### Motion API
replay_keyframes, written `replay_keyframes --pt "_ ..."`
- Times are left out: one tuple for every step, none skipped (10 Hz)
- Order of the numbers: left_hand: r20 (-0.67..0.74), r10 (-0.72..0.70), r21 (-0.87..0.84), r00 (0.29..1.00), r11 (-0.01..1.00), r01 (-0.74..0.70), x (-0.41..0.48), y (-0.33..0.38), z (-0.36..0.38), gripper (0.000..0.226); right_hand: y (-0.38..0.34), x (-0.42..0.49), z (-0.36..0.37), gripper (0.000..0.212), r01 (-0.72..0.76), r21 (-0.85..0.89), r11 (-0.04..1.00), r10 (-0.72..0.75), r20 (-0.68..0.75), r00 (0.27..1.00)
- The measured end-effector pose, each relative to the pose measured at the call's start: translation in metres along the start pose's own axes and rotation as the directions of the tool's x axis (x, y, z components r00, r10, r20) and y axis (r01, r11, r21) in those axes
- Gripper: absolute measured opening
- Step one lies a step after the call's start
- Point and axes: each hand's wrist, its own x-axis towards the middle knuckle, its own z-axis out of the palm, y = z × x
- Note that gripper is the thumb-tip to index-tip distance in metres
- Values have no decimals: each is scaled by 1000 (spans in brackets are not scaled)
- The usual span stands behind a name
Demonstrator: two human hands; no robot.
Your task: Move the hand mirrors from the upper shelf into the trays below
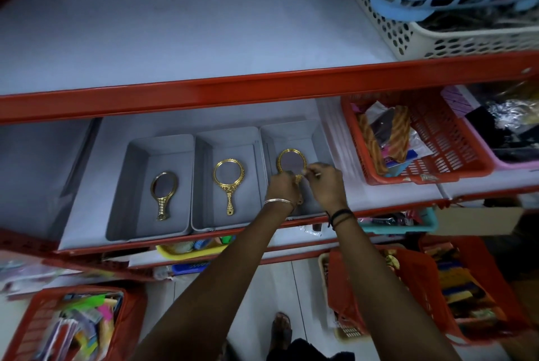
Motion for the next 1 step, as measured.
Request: replay_keyframes --pt "-234 157 -110 960 976 -186 -25 0 -34 28 -44 -20 -30 20 239 112 965 -218 -169 961"
